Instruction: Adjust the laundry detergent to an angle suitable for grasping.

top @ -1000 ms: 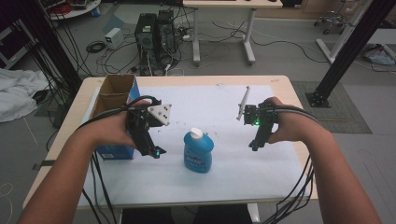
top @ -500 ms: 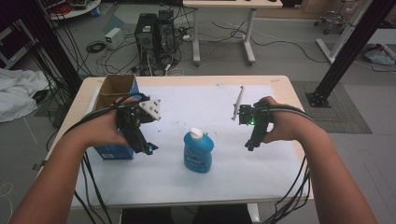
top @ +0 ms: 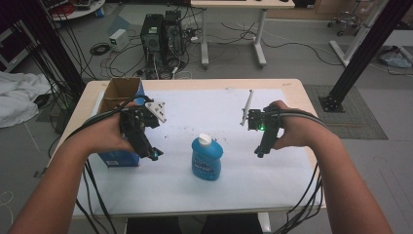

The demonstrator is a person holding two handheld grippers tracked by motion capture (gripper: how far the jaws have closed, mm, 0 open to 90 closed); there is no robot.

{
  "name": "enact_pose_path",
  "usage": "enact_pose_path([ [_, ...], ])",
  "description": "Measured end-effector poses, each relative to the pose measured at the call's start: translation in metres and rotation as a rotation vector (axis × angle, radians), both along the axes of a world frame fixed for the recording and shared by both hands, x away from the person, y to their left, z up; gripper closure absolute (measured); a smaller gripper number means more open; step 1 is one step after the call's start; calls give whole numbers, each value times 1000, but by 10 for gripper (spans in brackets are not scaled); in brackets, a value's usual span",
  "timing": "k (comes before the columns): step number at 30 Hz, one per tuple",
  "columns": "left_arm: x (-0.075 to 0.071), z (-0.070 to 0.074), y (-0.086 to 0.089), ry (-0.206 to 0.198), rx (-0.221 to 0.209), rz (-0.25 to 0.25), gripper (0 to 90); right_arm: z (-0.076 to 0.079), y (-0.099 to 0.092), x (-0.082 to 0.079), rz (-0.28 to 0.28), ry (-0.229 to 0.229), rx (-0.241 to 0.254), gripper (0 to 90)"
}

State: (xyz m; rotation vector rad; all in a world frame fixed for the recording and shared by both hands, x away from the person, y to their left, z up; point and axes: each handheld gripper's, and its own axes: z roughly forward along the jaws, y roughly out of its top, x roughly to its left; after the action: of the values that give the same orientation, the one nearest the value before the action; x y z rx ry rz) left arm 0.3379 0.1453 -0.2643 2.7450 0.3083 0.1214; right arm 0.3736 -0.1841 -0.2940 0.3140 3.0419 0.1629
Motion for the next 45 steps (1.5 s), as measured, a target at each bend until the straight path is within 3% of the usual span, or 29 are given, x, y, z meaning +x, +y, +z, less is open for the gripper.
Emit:
enact_pose_path([
  [7,-4,1,-1,-7,36,1,79,1,0,0,-1,0,-4,133],
  [9,-6,2,-2,-39,67,-14,79,1,0,0,-2,1,-1,133],
  [10,-7,2,-2,-34,76,-17,78,1,0,0,0,2,0,133],
  [14,-8,3,-4,1,75,-27,78,1,-1,0,0,1,2,133],
  [19,-9,4,-6,-8,71,-42,78,1,-2,1,9,2,3,133],
  [26,-6,9,-8,-18,124,-36,78,3,-1,1,5,3,-1,133],
  [30,-4,14,-9,-30,185,-44,79,4,0,2,16,9,-6,133],
  [35,0,17,-9,-1,227,-49,79,6,4,0,22,16,-16,133],
  [45,5,22,-11,18,314,-78,79,6,13,-2,28,28,-47,133],
])
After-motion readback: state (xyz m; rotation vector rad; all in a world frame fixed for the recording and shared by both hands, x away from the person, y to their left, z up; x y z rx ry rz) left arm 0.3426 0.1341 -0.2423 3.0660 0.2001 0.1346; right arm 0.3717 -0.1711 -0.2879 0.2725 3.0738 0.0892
